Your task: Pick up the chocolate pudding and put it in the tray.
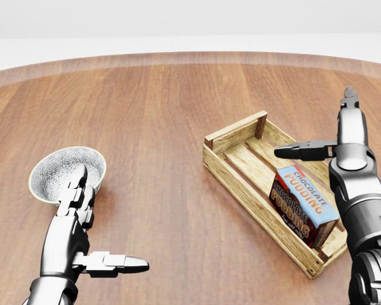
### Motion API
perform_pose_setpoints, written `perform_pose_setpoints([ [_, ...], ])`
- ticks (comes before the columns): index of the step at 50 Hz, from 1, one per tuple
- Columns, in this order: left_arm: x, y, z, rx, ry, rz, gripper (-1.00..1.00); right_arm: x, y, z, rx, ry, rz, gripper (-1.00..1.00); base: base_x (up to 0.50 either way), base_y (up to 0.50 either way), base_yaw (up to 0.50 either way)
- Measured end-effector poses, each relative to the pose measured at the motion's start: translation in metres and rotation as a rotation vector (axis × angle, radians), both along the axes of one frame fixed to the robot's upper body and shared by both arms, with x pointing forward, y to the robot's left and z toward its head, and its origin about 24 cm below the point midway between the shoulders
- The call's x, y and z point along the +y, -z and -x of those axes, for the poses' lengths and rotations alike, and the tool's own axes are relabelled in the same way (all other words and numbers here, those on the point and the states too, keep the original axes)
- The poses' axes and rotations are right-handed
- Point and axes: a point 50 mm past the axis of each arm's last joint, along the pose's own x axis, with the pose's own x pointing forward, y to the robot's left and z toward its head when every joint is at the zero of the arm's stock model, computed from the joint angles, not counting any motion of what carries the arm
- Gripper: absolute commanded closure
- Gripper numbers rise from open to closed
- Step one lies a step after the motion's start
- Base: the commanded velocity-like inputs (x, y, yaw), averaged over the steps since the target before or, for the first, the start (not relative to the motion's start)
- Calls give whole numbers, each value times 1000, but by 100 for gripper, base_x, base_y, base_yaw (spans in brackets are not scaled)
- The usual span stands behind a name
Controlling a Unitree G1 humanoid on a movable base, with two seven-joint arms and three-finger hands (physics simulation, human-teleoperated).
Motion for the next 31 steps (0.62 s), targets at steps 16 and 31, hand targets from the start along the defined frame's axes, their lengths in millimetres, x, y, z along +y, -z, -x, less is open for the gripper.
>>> perform_pose_setpoints([
  [16, 0, 0, 1, 0, 2, -2, -100, -5, -59, -15, -156, -59, -74, -100, 0, 0, 0],
  [31, 0, 0, 0, 1, -1, -2, -100, 5, -134, -24, -382, -235, -186, -100, 0, 0, 0],
])
